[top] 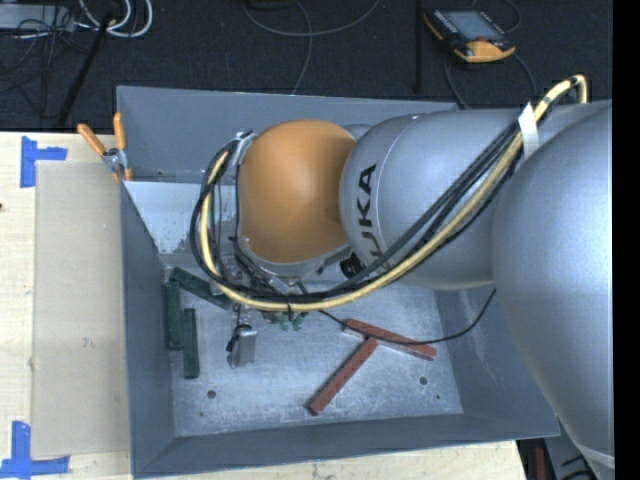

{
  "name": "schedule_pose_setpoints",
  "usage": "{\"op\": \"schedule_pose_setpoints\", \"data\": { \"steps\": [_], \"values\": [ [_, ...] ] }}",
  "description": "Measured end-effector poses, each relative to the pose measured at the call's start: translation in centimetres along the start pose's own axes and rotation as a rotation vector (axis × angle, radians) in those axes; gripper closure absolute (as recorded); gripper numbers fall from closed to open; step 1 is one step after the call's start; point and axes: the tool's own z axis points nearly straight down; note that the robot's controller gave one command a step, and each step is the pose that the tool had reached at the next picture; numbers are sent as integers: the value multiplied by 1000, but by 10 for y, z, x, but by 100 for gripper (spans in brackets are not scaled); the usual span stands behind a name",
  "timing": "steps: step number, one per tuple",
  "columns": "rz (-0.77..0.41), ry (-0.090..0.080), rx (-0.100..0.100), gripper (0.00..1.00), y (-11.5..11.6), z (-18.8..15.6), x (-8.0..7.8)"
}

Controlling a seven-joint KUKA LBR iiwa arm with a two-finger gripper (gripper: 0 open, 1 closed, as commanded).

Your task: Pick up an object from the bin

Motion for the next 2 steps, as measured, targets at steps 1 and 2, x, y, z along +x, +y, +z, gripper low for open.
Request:
{"op": "schedule_pose_setpoints", "data": {
  "steps": [1, 2],
  "values": [
    [-209, -3, 0, 0, 20, 8, -74],
    [-459, 7, 0, 0, 0, 82, -62]
  ]
}}
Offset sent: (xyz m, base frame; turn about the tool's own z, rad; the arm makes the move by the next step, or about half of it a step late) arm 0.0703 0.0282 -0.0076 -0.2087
